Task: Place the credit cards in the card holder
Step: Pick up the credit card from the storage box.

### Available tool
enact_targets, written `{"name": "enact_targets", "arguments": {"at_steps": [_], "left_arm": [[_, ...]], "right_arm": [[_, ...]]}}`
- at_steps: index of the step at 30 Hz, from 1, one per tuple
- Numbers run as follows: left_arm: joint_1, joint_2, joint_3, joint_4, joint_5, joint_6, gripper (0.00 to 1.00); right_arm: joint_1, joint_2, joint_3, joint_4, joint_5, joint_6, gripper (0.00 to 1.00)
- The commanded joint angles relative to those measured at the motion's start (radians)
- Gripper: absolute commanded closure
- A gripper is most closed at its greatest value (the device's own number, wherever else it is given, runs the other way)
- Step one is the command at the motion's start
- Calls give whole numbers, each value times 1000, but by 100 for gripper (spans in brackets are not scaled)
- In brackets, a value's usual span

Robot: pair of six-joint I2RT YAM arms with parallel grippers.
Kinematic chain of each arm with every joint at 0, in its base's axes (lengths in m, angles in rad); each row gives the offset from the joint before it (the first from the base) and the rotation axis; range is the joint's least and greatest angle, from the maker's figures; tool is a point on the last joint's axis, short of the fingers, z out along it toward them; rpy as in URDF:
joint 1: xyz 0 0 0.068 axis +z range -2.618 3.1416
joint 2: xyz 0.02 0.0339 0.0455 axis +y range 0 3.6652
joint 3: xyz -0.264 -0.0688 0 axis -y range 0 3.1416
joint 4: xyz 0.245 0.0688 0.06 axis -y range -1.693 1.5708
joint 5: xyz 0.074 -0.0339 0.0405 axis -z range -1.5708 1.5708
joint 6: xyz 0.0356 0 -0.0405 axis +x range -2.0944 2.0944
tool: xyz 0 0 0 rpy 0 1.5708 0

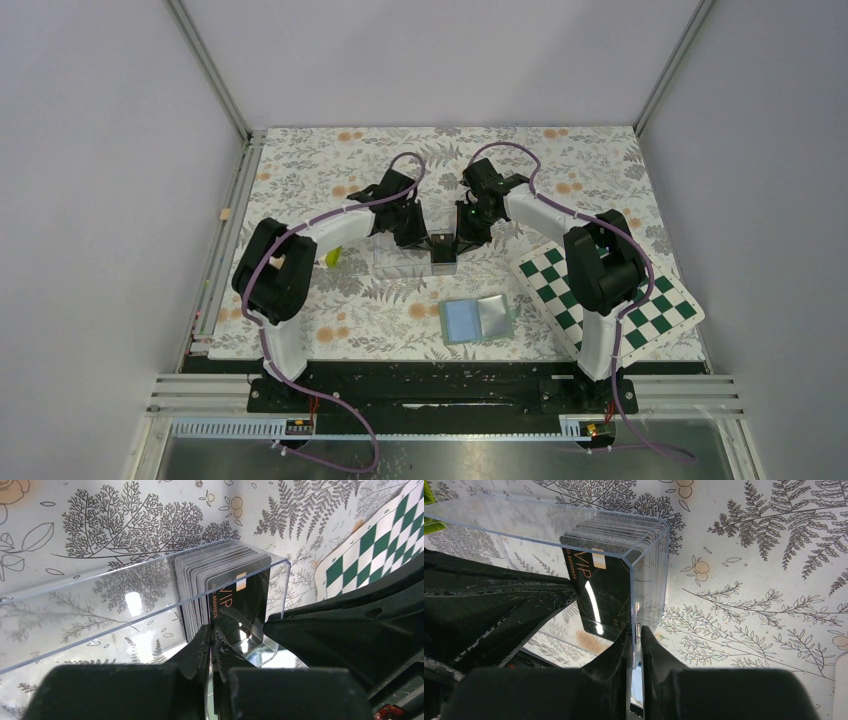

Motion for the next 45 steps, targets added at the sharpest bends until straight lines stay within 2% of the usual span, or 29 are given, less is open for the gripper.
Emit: {"name": "enact_targets", "arguments": {"at_steps": [1, 14, 34, 45], "left_arm": [[-20, 2, 69, -26, -45, 44, 99], [-35, -16, 84, -33, -33, 50, 98], [-22, -48, 59, 107, 143, -8, 89], [-20, -44, 55, 130, 188, -5, 88]], "right_arm": [[-1, -8, 4, 20, -63, 3, 88], [-1, -9, 4, 20, -66, 4, 88], [-2, -15, 15, 5, -73, -1, 88], [-2, -16, 16, 5, -78, 1, 87]]}}
